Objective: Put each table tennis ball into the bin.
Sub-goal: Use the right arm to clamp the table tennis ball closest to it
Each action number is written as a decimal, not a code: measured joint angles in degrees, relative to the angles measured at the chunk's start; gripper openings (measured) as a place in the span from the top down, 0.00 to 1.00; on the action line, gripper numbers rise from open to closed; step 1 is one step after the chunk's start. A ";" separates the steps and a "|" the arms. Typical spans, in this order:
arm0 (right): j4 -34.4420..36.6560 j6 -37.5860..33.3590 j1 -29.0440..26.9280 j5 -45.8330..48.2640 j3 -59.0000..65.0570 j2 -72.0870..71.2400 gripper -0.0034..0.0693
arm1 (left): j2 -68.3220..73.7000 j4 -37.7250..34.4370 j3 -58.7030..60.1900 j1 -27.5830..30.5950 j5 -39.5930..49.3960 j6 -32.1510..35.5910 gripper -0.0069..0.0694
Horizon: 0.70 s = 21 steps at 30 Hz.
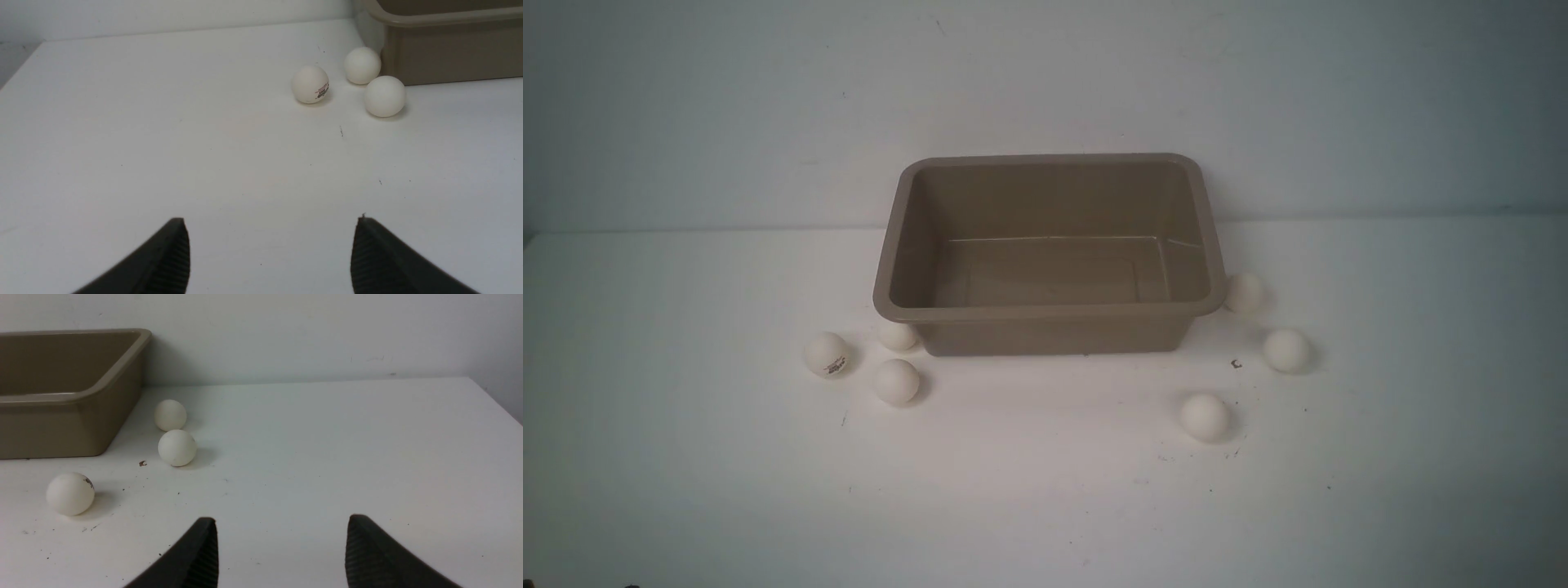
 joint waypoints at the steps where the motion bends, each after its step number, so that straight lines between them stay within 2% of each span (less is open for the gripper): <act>1: 0.13 0.00 0.00 0.29 -0.39 0.00 0.42 | 0.00 0.00 0.00 0.00 0.00 0.00 0.28; 6: 1.39 0.00 0.00 3.50 -9.33 0.05 0.42 | 0.00 0.00 0.00 0.00 0.00 0.00 0.28; 14: 5.19 0.05 0.00 20.19 -30.18 5.03 0.42 | 0.00 0.00 0.00 0.00 0.00 0.00 0.28; 19: 8.40 0.05 0.00 21.44 -34.45 5.09 0.42 | 0.00 0.00 0.00 0.00 0.00 0.00 0.28; 21: 13.17 0.05 0.00 21.11 -34.63 5.09 0.42 | 0.00 0.00 0.00 0.00 0.00 0.00 0.28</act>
